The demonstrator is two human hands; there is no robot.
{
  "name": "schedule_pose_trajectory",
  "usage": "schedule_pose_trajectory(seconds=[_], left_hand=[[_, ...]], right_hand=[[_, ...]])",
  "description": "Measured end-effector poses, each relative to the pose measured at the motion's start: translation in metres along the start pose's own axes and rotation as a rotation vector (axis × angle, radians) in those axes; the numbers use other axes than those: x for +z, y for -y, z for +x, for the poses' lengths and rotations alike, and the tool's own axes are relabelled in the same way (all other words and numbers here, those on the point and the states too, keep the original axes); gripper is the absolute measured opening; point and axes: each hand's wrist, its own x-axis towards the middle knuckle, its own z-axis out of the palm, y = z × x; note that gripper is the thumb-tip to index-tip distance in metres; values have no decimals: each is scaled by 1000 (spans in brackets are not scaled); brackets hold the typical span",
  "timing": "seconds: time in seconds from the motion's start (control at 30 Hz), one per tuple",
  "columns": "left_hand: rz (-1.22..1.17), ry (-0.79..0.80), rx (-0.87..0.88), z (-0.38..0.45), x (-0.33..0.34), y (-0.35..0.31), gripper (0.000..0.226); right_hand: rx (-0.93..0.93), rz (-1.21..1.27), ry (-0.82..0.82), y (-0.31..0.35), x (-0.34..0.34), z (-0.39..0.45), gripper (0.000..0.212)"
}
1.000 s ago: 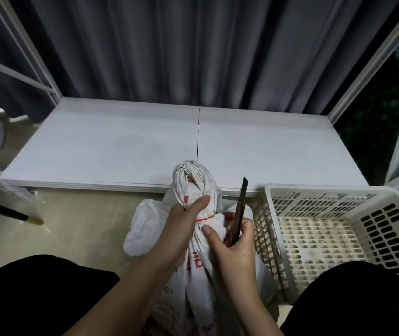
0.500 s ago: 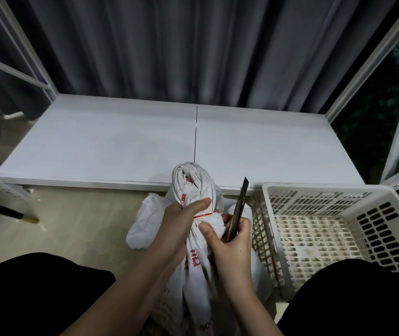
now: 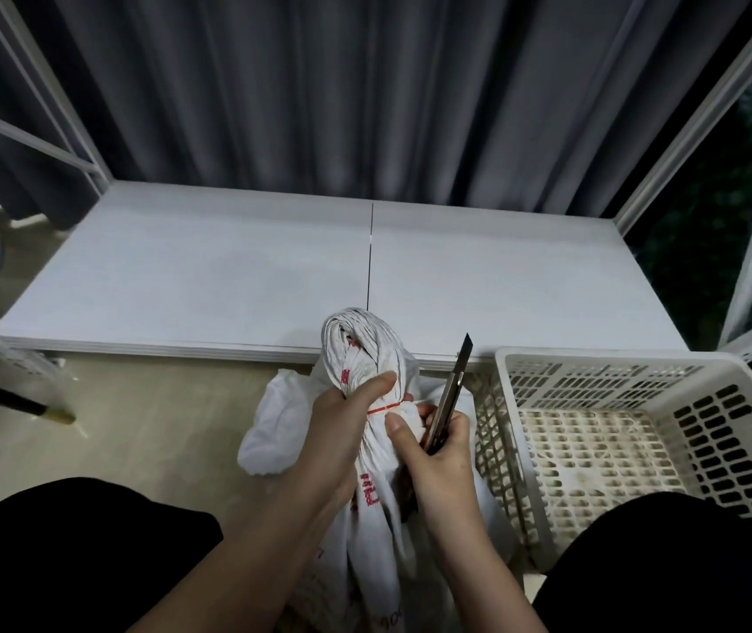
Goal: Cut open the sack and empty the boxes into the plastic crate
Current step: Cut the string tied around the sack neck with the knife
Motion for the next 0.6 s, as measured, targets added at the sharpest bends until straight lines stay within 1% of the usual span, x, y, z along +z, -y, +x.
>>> schedule_pose_trajectory(seconds=[0.1, 0.17, 0.3, 0.4, 0.5, 0.6], left_hand=[[-10, -21, -23, 3, 1, 1, 18], [-35, -36, -58, 3, 2, 1, 19], [-88, -53, -112, 4, 3, 5, 26], [-93, -66, -109, 5, 5, 7, 24], [-92, -60, -100, 7, 6, 8, 23], [-61, -74, -57, 10, 4, 9, 24]], right_hand=[[-29, -107, 15, -3, -1, 1, 29], [-45, -124, 13, -3, 0, 0, 30], [-39, -104, -20, -8, 4, -1, 29], [-9, -18, -32, -10, 6, -1, 29], [22, 14, -72, -10, 4, 2, 37], [9, -102, -150, -7, 1, 1, 46]])
